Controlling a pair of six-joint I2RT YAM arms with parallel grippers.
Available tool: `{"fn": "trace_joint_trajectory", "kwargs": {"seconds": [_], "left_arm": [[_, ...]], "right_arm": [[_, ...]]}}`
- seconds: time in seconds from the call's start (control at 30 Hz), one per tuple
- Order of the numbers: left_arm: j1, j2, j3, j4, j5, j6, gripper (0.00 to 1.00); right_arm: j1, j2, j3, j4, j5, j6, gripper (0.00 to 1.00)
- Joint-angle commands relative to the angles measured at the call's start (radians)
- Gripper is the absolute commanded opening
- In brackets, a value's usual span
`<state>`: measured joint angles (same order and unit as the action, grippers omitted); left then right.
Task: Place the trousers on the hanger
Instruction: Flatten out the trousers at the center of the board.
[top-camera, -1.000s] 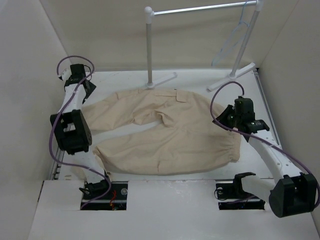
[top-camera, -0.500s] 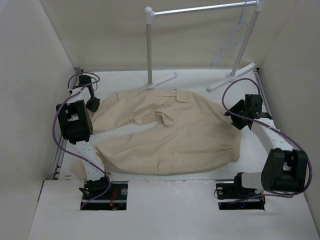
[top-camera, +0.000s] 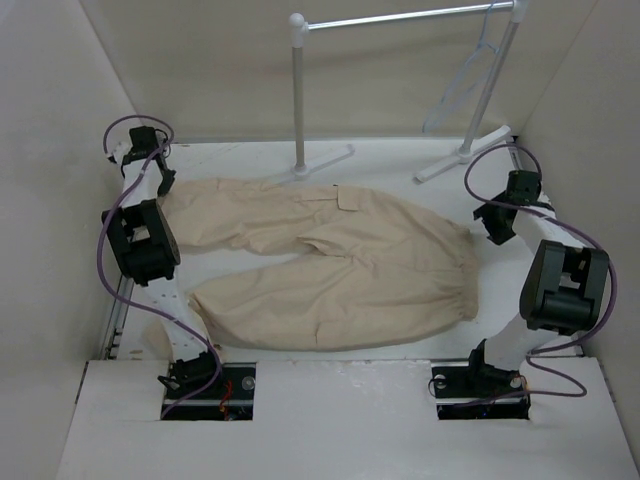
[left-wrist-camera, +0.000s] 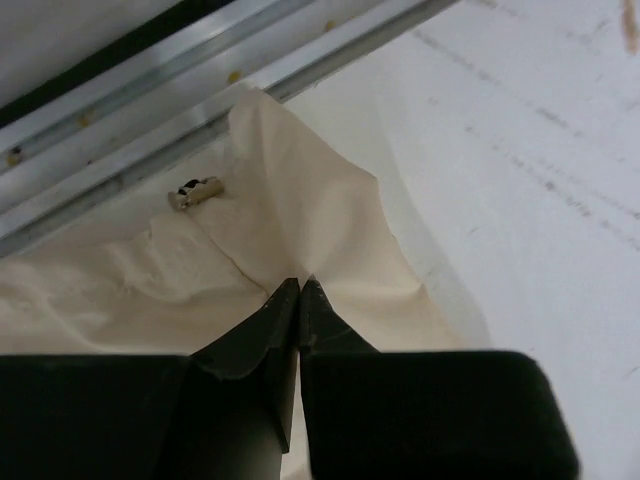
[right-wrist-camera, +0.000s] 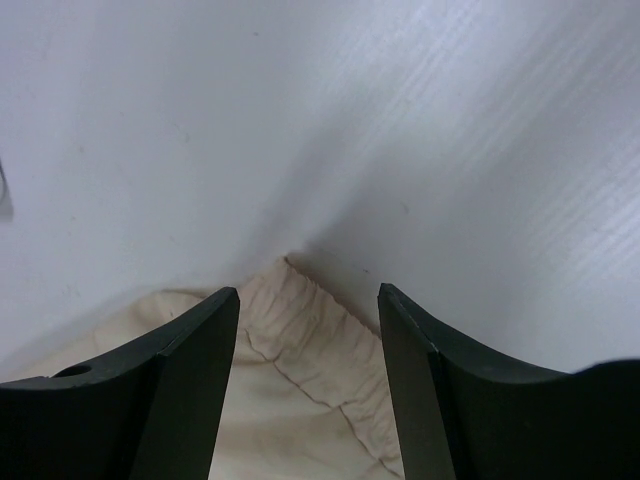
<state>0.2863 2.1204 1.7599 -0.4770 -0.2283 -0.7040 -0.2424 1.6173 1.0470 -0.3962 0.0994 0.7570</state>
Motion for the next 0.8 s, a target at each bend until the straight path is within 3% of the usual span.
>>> {"fn": "trace_joint_trajectory", "kwargs": {"seconds": [0.0, 0.2, 0.33, 0.47, 0.67, 0.77], "left_arm": [[-0.009, 0.039, 0.113, 0.006, -0.016, 0.000, 0.02], [-0.034, 0.131, 0.216, 0.003, -0.042, 0.000, 0.12], [-0.043, 0.116, 0.187, 0.005, -0.029, 0.001, 0.39], [-0.095, -0.054, 0.038, 0.055, -0.043, -0.011, 0.54], [-0.238, -0.384, -0.324, 0.170, -0.054, -0.014, 0.58], [-0.282, -0.535, -0.505, 0.179, -0.054, -0.018, 0.59]], "right_arm": [[0.010, 0.059, 0.085, -0.006, -0.033, -0.035, 0.64], [0.036, 0.160, 0.165, -0.038, -0.130, -0.087, 0.58], [0.047, 0.197, 0.197, -0.066, -0.138, -0.108, 0.53], [0.054, 0.233, 0.208, -0.079, -0.164, -0.114, 0.42], [0.048, 0.254, 0.223, -0.089, -0.182, -0.101, 0.10], [0.022, 0.208, 0.235, -0.072, -0.149, -0.058, 0.03]]}}
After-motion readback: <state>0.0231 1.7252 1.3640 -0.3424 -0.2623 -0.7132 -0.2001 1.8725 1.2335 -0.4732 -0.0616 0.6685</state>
